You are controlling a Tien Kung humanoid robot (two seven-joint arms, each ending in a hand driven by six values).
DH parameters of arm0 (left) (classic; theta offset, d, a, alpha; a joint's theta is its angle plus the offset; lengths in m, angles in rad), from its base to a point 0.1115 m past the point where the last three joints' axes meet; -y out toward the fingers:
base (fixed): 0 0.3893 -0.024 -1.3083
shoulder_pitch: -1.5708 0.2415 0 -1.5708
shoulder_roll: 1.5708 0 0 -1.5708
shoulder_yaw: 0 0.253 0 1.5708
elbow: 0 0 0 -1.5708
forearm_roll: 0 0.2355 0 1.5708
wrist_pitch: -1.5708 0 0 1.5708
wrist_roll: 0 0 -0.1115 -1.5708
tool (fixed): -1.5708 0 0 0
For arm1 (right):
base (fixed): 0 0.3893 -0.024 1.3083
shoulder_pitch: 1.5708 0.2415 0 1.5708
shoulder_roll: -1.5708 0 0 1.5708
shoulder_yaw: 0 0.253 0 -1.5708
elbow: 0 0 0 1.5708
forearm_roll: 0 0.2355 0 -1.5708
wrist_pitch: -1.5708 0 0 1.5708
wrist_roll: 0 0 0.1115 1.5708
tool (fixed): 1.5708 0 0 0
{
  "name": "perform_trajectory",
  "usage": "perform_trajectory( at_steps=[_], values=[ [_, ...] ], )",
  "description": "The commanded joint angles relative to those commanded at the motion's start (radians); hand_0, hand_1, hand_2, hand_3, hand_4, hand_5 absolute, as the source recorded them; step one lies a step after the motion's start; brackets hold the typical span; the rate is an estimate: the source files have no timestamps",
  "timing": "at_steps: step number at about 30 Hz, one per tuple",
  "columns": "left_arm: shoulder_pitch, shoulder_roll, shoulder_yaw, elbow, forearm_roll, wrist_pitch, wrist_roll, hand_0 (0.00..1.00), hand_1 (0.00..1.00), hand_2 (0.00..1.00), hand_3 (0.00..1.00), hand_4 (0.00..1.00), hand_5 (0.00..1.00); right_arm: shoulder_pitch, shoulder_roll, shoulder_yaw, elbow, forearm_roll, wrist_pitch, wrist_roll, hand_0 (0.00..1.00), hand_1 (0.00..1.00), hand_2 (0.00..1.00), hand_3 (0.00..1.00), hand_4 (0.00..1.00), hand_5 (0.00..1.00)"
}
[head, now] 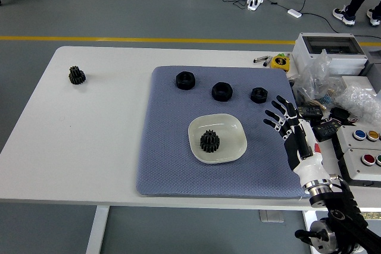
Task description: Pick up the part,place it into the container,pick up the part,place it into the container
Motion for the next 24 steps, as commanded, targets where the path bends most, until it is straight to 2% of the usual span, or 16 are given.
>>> perform_trajectory(
  at_steps=[1,2,7,8,24],
  values=[
    [0.000,0.000,0.000,0.000,0.000,0.000,0.000,0.669,0.644,0.643,0.595,0.645,0.589,-0.001,0.001,0.002,-0.001,-0.009,-0.003,-0.001,0.804,0.797,0.847,0.865,0.998,0.848],
    [0.000,0.000,0.000,0.000,0.000,0.000,0.000,0.670,0.645,0.642,0.595,0.645,0.589,-0.002,0.002,0.002,-0.002,-0.013,-0.004,-0.001,0.898,0.831,0.850,0.862,0.998,0.850],
    [-0.001,-0.002,0.004,0.000,-0.006,0.002,-0.002,0.670,0.645,0.642,0.595,0.645,0.589,0.000,0.004,0.005,-0.005,-0.023,-0.010,0.004,0.898,0.831,0.850,0.862,0.998,0.850],
    [-0.001,-0.002,0.006,0.000,-0.009,0.003,-0.002,0.670,0.645,0.642,0.596,0.645,0.589,0.000,0.005,0.005,-0.006,-0.024,-0.012,0.005,0.959,0.849,0.854,0.860,0.998,0.856],
    [-0.003,0.000,0.019,0.001,-0.033,0.008,-0.005,0.670,0.642,0.642,0.595,0.646,0.590,0.000,0.014,0.002,-0.014,-0.024,-0.017,0.005,0.991,0.861,0.857,0.862,0.998,0.856]
  ],
)
